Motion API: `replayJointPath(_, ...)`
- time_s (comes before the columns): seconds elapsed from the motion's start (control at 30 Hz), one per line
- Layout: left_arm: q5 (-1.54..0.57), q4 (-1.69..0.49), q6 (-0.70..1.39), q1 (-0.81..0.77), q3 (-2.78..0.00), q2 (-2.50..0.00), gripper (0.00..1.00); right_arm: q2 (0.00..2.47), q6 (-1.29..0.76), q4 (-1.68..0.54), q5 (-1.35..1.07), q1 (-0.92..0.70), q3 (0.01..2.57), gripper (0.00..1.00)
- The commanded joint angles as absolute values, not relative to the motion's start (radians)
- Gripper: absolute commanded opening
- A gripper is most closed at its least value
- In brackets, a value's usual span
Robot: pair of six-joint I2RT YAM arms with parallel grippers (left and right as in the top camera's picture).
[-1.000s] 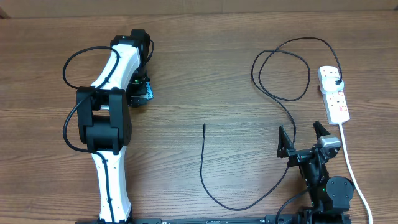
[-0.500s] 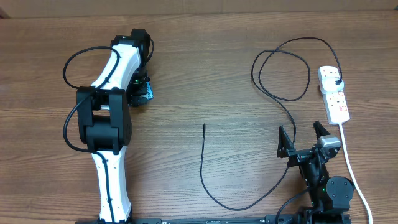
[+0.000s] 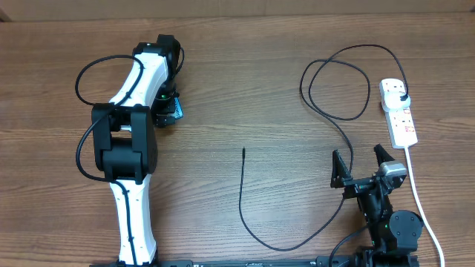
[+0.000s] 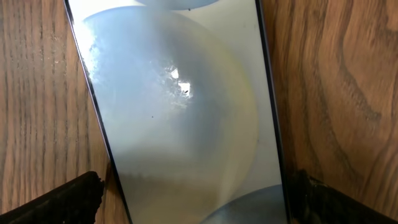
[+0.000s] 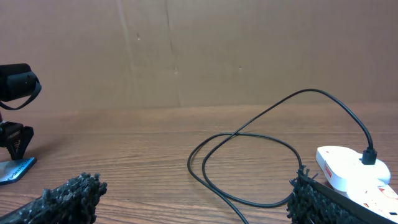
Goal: Plug charger to phone and switch on socket
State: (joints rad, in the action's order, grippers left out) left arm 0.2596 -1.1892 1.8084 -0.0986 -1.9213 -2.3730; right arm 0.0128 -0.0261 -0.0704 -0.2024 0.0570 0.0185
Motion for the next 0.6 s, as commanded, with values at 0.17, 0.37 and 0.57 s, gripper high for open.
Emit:
replayJointPath(0.17,0.272,-1.209,1.818,-0.069,-1.898,-2.415,1.00,0.003,-0.027,-0.066,-0.192,0.052,0.008,1.00)
replayJointPath(0.37,0.273,-1.230,1.814,-0.056,-1.898,-2.415,1.00,0.003,-0.027,-0.066,-0.192,0.052,0.008,1.00)
replayJointPath(0.57,0.274,-1.227,1.777,-0.056,-1.898,-2.415,1.00,0.003,-0.027,-0.066,-0.191,0.052,0.008,1.00)
